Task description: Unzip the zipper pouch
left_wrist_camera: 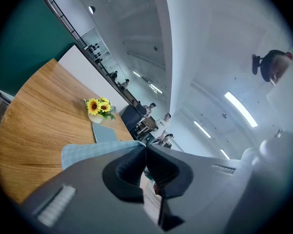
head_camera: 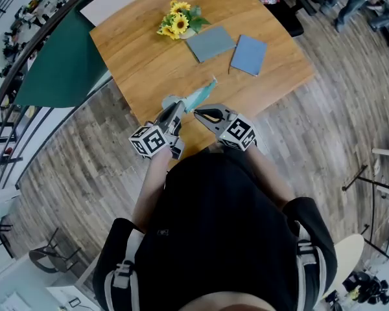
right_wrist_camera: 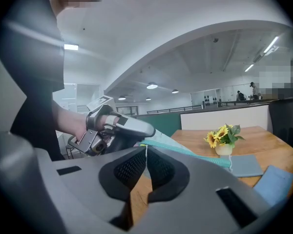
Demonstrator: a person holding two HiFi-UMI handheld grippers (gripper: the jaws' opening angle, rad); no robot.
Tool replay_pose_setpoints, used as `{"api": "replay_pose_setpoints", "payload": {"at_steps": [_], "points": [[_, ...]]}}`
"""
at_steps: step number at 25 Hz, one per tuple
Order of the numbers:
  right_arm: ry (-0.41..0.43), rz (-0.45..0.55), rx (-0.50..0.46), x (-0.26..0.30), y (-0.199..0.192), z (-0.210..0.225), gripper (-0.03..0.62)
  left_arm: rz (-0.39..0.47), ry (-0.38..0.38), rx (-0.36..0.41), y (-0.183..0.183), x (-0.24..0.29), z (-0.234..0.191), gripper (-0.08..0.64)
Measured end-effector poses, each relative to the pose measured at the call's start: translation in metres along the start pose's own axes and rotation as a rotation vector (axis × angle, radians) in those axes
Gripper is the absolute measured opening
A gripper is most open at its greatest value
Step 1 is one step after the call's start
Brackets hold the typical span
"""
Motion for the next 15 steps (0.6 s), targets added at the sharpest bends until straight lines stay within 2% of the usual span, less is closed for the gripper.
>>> {"api": "replay_pose_setpoints", "payload": {"at_steps": [15], "points": [[-0.125, -0.026, -0.078, -0.014, -0.001, 0.006, 0.006, -0.028, 0.011, -0.001, -0.017, -0.005, 0.005, 0.005]]}}
Point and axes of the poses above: the fingertips, and each gripper's own axes: x forward along the fingers, z to its right, y out of its top, the point moved 2 cm from there along -x, backward along the fingers, and after that the axes turned 5 degrees about z, right-handed, at the moved point
